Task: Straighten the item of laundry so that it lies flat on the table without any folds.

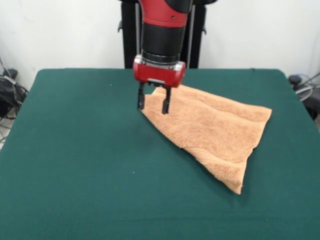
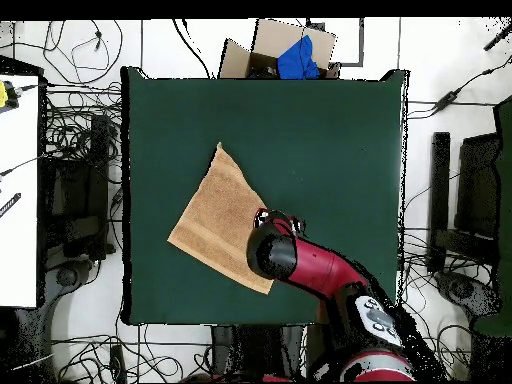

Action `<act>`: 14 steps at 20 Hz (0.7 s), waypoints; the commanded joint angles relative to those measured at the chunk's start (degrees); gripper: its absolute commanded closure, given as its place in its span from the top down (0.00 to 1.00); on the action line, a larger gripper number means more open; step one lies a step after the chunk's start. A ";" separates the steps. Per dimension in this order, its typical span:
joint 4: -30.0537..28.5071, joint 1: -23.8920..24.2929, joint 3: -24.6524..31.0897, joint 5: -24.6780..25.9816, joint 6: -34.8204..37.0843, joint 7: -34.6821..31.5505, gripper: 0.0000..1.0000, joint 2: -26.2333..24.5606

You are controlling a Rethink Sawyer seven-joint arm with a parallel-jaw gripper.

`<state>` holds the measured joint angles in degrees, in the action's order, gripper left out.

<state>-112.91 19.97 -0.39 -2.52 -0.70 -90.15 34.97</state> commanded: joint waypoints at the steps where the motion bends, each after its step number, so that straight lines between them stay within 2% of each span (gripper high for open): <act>1: -2.94 2.65 5.67 3.03 -5.20 -11.22 1.00 -3.00; 14: -2.97 4.53 7.01 2.26 -6.50 -12.49 1.00 -4.58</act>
<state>-113.00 24.68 -0.07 -1.43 -5.26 -90.15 32.52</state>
